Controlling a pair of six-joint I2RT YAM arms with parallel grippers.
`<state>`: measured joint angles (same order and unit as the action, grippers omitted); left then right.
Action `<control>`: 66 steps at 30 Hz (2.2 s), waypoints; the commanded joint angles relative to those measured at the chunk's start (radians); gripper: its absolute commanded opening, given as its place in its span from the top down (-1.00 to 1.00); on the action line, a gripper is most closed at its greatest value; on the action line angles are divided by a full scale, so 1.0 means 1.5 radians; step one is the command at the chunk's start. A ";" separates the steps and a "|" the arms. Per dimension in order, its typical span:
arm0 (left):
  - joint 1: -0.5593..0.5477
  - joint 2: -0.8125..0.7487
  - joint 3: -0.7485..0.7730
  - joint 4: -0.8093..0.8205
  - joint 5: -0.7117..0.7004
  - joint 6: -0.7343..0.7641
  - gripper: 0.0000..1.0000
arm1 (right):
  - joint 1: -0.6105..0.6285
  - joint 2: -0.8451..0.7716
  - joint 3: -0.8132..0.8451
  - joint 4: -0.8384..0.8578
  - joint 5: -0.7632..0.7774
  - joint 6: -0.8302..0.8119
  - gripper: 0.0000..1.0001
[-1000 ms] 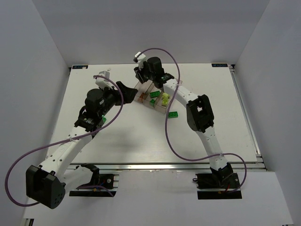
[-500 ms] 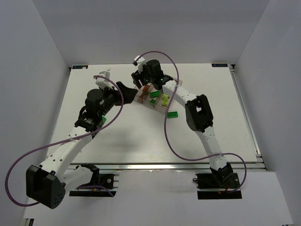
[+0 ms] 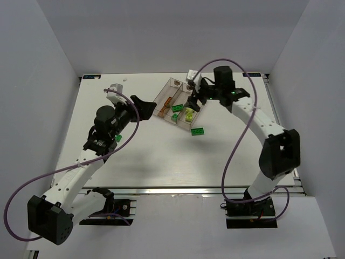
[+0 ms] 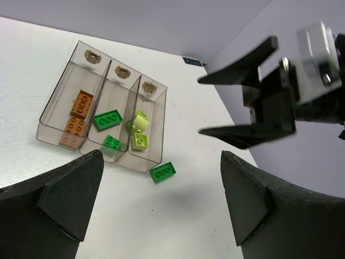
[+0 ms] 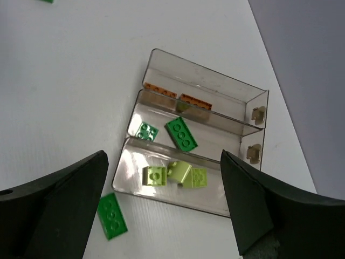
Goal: Sort the legos into containers by color
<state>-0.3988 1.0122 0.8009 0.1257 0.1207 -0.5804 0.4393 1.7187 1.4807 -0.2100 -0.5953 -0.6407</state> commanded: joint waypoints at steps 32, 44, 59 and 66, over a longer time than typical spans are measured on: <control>0.001 -0.041 -0.014 0.034 0.011 -0.002 -0.96 | -0.029 0.121 -0.090 -0.231 0.059 -0.500 -0.54; 0.001 -0.039 -0.015 0.036 0.013 -0.002 -0.96 | -0.039 0.185 -0.041 -0.263 0.078 -0.493 -0.46; 0.001 -0.040 -0.015 0.033 0.000 0.007 -0.96 | -0.039 0.216 -0.005 -0.359 0.070 -0.504 -0.12; 0.001 -0.037 -0.013 0.029 -0.001 0.014 -0.96 | -0.039 0.181 -0.050 -0.381 0.060 -0.512 0.14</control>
<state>-0.3988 0.9703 0.7784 0.1619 0.1226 -0.5758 0.3817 2.0327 1.4406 -0.7246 -0.4854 -1.3945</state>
